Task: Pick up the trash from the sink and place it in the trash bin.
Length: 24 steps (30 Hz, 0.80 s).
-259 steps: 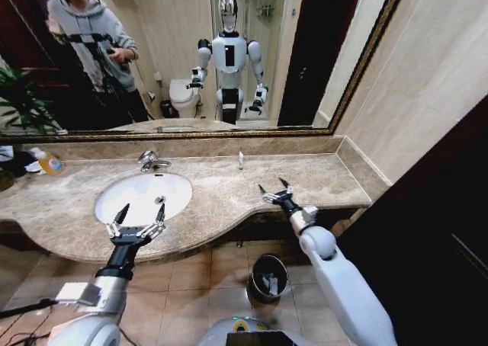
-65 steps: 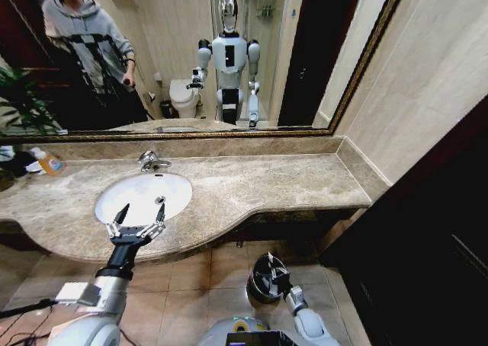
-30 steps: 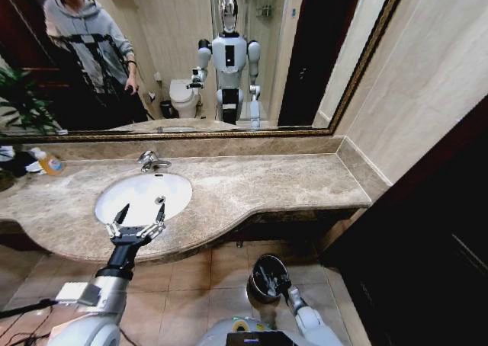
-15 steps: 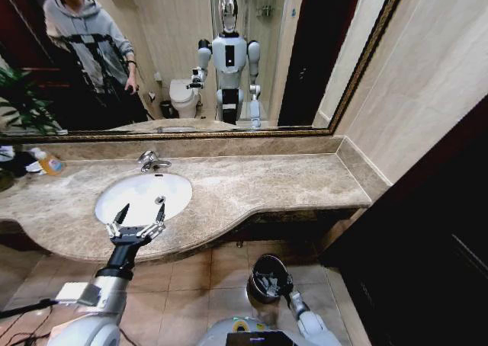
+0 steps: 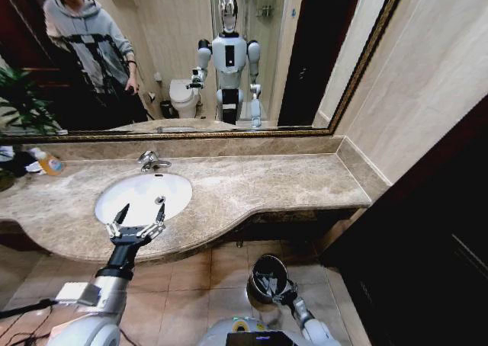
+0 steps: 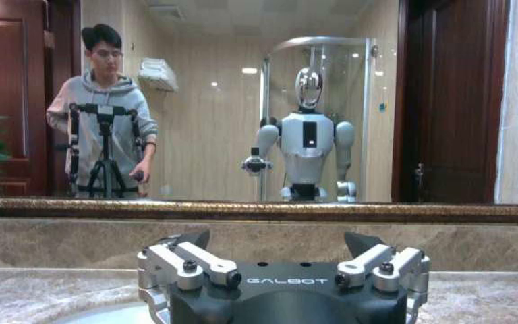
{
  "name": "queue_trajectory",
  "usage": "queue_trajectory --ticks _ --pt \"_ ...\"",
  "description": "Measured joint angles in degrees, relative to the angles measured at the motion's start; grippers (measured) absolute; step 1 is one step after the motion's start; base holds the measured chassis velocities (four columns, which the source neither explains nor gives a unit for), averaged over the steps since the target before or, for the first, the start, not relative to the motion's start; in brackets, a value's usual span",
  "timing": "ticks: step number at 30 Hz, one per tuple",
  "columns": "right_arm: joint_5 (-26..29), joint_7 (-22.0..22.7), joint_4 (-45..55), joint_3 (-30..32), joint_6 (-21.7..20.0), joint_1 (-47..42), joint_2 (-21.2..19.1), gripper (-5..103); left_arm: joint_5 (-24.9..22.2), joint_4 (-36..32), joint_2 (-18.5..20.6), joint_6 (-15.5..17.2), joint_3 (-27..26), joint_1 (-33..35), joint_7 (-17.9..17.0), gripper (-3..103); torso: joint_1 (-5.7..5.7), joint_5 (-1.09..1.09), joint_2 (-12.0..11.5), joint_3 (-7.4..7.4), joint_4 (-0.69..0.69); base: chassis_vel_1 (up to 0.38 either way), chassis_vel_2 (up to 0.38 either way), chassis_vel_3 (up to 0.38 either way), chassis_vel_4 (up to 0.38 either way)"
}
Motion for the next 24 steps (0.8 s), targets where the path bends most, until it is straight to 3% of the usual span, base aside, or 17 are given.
queue_trajectory --ticks 9,17,24 --pt "5.1 3.4 5.5 0.3 2.5 -2.8 -1.2 100 0.0 0.0 0.0 0.0 0.0 0.0 0.0 100 0.00 0.00 0.0 0.00 0.00 0.000 0.000 0.000 0.000" --pt "18.5 7.1 28.1 2.6 5.0 -11.7 -2.4 100 0.0 0.0 0.0 0.0 0.0 0.0 0.0 100 0.00 0.00 0.0 0.00 0.00 0.000 0.000 0.000 0.000" --pt "19.6 8.0 42.0 6.3 3.6 -16.6 -2.8 100 0.0 0.0 0.0 0.0 0.0 0.0 0.0 100 0.00 0.00 0.0 0.00 0.00 0.000 0.000 0.000 0.000"
